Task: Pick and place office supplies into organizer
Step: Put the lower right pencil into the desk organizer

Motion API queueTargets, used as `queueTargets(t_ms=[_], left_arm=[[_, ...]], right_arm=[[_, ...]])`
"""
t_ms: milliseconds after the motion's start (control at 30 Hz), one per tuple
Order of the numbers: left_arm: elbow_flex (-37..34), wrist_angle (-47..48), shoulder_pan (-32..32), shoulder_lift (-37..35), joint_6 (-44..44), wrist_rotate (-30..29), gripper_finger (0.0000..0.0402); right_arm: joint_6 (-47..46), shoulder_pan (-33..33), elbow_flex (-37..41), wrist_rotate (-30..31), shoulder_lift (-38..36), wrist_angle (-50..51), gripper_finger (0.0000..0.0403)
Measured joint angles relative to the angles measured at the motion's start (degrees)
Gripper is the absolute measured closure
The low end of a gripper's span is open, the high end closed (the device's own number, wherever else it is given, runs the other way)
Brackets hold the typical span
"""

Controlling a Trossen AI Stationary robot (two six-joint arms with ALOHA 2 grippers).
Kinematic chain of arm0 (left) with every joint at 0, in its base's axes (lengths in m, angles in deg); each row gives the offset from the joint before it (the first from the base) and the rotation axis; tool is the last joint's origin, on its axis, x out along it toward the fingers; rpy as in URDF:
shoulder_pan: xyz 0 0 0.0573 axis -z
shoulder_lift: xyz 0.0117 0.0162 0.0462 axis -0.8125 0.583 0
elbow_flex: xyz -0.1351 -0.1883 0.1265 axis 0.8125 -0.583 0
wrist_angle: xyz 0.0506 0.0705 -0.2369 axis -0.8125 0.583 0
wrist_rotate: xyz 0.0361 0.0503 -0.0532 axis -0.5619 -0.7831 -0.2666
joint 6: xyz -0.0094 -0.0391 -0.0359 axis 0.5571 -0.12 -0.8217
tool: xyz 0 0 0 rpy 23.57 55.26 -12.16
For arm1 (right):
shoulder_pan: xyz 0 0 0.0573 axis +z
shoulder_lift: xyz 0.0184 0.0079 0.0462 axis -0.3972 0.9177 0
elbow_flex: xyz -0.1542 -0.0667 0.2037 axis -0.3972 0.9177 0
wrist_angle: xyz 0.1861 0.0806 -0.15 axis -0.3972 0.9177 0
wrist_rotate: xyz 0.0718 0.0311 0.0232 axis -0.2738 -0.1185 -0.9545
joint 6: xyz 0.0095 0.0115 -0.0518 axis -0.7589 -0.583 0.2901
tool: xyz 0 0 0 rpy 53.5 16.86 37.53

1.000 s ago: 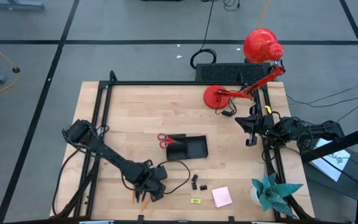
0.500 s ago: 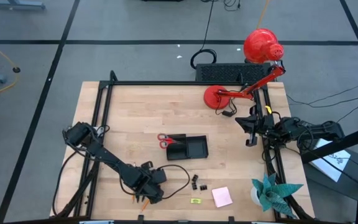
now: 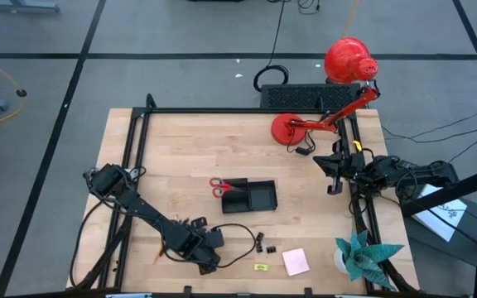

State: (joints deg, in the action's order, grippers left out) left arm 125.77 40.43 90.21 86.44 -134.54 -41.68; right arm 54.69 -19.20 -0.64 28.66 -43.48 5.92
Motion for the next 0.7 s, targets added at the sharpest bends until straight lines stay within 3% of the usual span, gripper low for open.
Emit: queueTargets(t_ms=[233,433,700], left_arm=[[3.77,-1.10,-0.62,0.56,6.33,-1.37,0.0385],[9.21,-2.29,-1.81,0.66,15.10,-2.40,0.0377],[18.49,-1.81,-4.60,0.51,30.35,-7.06,0.0394]], right_arm=[[0.00,0.00,0.00,0.00,0.00,0.00,0.0399],[0.00,0.00,-0.01,0.00,0.00,-0.02,0.0399],[0.00,0.00,0.00,0.00,0.00,0.00,0.0399]])
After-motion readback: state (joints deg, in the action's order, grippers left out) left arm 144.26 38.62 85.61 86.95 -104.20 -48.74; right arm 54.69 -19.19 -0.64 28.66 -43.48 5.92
